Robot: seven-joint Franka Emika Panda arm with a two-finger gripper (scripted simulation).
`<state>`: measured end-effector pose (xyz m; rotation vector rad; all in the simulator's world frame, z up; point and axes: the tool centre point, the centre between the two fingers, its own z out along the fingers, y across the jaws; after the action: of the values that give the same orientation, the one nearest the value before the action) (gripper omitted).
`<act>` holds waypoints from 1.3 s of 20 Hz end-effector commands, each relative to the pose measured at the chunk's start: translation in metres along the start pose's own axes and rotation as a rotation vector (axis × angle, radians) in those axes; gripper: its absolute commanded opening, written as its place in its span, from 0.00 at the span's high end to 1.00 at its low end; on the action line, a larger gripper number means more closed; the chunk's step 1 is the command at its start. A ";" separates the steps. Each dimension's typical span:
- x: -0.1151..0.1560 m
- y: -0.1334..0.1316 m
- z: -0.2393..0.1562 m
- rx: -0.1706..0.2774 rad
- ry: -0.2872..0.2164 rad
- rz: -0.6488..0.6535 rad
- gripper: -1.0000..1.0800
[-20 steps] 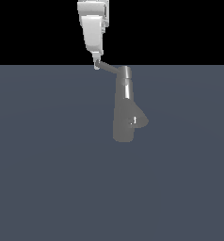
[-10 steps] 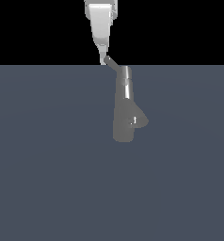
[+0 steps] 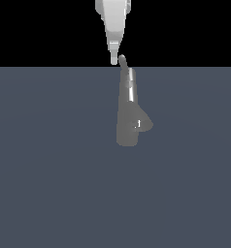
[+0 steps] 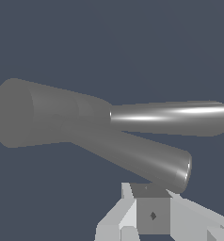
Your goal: Turn on the faucet by rotating a designated handle.
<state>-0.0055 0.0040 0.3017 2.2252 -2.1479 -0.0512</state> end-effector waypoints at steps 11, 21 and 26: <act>0.079 0.003 0.000 -0.003 0.001 0.007 1.00; 0.088 -0.012 0.005 -0.002 -0.002 -0.023 1.00; 0.107 -0.024 0.011 -0.003 -0.001 -0.015 1.00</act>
<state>0.0190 -0.0891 0.3004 2.2599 -2.1197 -0.0450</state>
